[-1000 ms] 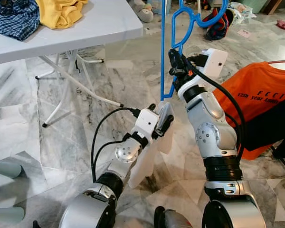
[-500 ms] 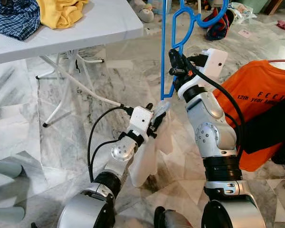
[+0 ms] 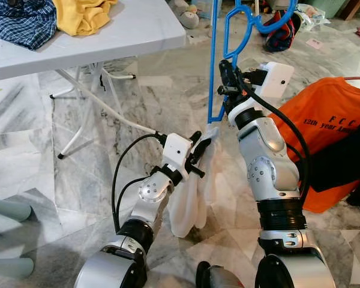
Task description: Hang hanger
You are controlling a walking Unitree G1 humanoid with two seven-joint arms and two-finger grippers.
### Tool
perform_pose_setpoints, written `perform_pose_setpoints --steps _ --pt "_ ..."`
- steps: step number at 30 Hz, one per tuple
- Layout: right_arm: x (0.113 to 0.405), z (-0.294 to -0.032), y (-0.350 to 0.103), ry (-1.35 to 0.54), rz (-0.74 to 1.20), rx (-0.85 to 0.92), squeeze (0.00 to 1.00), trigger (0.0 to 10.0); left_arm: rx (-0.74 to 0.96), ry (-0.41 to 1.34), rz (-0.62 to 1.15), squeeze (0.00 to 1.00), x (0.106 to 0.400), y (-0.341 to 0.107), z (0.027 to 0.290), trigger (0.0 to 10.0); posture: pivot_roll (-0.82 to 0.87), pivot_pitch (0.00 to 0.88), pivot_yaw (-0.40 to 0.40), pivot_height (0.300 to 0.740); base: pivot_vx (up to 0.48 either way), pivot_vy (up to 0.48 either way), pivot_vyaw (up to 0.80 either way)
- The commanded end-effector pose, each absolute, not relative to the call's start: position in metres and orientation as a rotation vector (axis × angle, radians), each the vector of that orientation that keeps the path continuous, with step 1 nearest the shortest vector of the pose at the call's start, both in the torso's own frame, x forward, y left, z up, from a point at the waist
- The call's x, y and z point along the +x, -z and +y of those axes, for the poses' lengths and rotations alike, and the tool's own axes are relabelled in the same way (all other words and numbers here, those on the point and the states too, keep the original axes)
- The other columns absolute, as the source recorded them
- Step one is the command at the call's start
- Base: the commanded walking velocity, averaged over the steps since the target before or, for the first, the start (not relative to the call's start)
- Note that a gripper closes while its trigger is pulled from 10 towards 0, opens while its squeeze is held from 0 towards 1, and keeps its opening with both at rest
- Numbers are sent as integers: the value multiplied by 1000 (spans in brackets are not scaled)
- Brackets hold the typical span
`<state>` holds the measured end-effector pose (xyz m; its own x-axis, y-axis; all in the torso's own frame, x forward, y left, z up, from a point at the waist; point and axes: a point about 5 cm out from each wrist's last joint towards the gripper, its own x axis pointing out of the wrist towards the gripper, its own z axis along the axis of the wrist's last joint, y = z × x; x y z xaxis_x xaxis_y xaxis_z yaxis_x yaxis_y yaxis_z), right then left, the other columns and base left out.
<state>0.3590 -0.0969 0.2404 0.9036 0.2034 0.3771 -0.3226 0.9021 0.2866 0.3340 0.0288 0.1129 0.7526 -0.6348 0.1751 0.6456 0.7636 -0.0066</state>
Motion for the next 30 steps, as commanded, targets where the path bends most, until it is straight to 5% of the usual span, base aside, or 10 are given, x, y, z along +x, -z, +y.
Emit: perform_pose_setpoints --steps 1,13,30 --pt "360 -99 -242 -255 -369 344 0 10000 -115 751 -192 0 333 -125 11 0 10 220 -32 740 0 0 0" --pt "359 -109 -238 -152 -457 173 0 10000 -283 922 -175 0 331 -151 -16 0 -27 241 -19 740 0 0 0" --pt "379 -103 -212 -81 -443 -56 0 10000 -532 1092 -71 0 322 -177 -13 0 144 236 -69 740 0 0 0"
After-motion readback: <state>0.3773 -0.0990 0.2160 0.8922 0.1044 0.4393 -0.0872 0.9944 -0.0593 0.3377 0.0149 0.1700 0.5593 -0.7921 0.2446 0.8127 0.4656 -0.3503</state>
